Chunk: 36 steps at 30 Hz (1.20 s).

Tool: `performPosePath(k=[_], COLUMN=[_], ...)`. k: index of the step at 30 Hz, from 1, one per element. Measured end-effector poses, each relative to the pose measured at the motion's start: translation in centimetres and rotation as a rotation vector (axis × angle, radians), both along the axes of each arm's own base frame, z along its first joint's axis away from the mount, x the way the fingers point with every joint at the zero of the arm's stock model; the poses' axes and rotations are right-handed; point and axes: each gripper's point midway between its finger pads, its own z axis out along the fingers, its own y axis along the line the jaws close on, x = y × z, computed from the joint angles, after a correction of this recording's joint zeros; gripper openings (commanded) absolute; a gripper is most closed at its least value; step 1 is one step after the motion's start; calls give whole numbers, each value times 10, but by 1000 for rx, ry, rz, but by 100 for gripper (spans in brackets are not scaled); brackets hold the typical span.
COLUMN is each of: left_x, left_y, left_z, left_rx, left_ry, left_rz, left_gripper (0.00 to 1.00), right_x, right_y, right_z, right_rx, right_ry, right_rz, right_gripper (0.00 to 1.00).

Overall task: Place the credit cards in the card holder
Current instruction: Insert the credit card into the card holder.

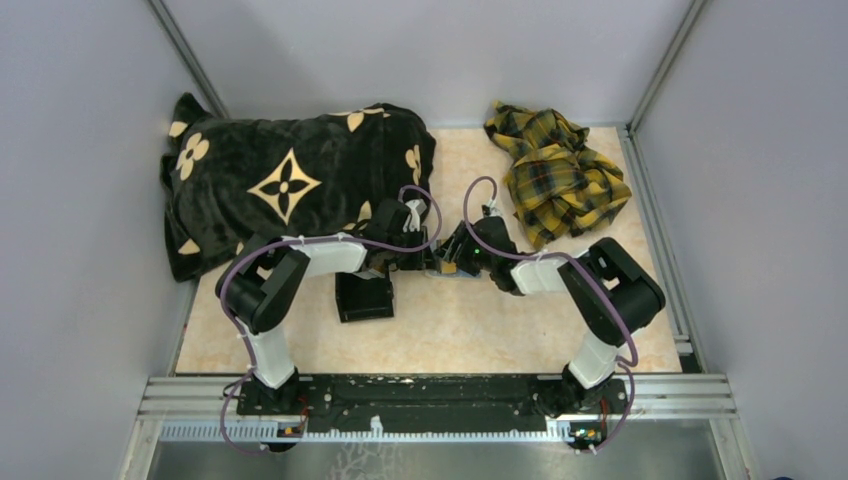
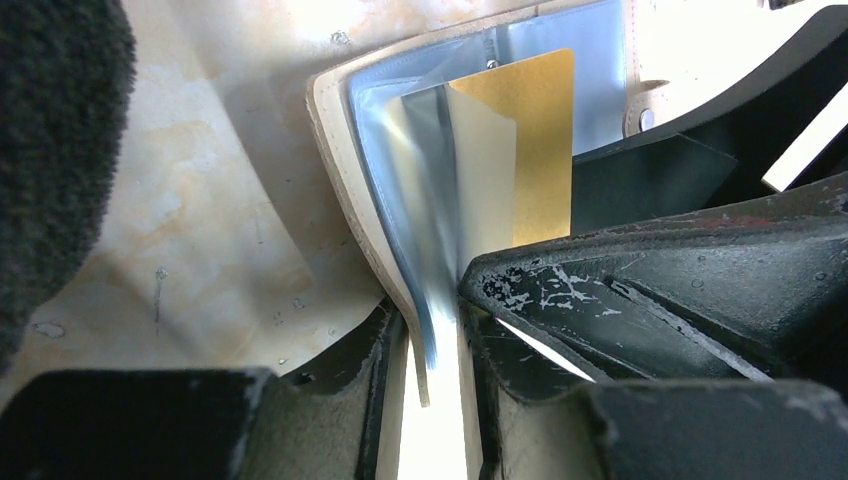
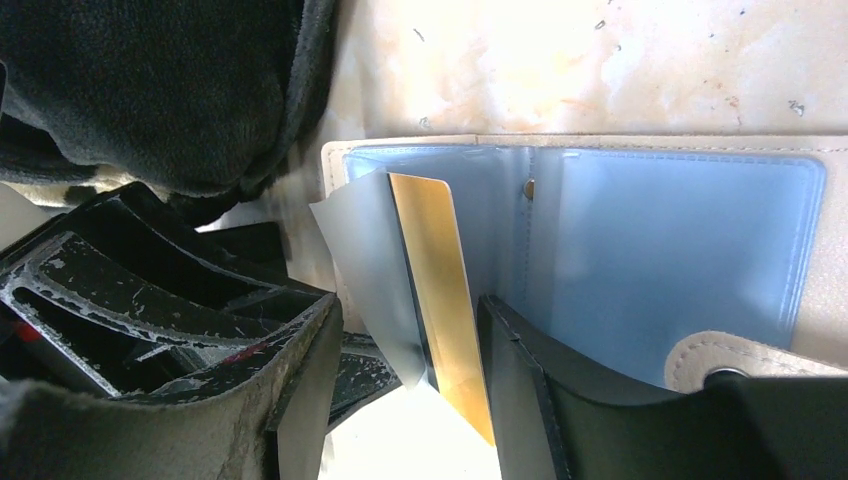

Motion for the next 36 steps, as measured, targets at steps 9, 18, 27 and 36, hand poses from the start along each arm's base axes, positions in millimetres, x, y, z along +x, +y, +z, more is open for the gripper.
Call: performPosePath(k=[9,18,27,36], left_x=[-2,-3,-6,-6], left_y=[-3,-4,-6,-8], left_z=[1,2,3,3], left_rx=[-14,-24,-31,-35], left_ry=[16,26,36,39], left_rz=[-1,-4,-3,-1], left_gripper=[39,40,40,41], right_x=[2,3,6,7], right_y=[-2,-5,-10,-15], right_z=[-2,-4,-5,-6], right_rx=[-55,-84,-164,-239], right_ry=[17,19,13,6], right_rz=[-1,-6,-2,5], right_gripper=[52,53,53,53])
